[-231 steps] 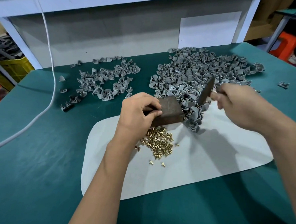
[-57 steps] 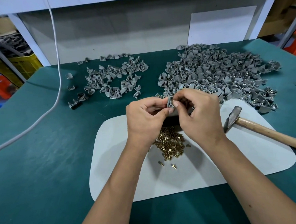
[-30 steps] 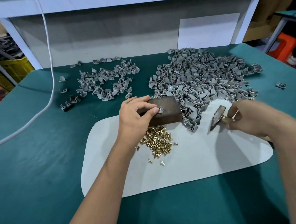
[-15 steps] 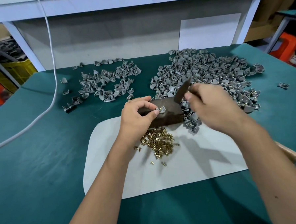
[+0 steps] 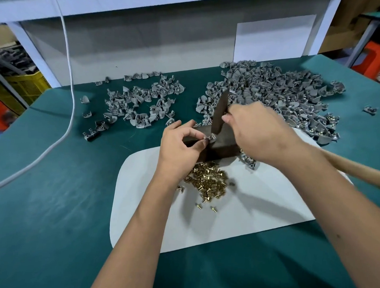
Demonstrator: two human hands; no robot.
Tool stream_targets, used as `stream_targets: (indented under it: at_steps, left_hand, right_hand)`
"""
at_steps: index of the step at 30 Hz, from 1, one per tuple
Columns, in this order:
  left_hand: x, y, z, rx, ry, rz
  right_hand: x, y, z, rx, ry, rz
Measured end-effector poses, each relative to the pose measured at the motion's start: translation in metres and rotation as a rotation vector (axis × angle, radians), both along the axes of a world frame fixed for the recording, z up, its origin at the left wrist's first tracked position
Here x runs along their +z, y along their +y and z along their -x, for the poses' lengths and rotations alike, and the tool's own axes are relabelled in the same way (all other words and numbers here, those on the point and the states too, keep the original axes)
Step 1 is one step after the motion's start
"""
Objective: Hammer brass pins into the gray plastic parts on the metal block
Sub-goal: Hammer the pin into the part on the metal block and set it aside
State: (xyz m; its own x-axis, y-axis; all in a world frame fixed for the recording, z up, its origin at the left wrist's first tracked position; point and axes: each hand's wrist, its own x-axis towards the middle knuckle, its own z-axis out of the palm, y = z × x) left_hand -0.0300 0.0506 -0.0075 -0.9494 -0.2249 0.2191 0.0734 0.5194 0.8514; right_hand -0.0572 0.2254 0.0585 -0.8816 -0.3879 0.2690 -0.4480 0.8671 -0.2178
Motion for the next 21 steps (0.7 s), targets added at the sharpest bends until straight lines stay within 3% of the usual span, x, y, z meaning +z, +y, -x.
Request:
stream_targets:
  at_steps: [3, 6, 8, 12, 17, 21]
  left_hand:
    - [0.0, -0.001, 0.0, -0.01, 0.008, -0.007]
    - [0.001, 0.0, -0.001, 0.003, -0.007, -0.012]
    - [0.003, 0.002, -0.002, 0.005, -0.009, -0.023]
    - [0.002, 0.0, -0.001, -0.006, 0.008, -0.028]
    - [0.001, 0.001, 0.0, -0.001, 0.009, -0.008]
    - [0.001, 0.001, -0.001, -0.003, -0.007, -0.031]
  right_hand:
    - [-0.001, 0.001, -0.003, -0.012, 0.096, 0.11]
    - [-0.008, -0.007, -0.008, -0.002, -0.06, -0.045]
    - [0.001, -0.003, -0.003, 0.0, -0.065, -0.096]
    - [0.007, 0.0, -0.007, -0.035, 0.139, 0.081]
    - [-0.002, -0.011, -0.013, 0.019, -0.04, -0.097]
    - [0.005, -0.004, -0.008, -0.055, 0.146, 0.088]
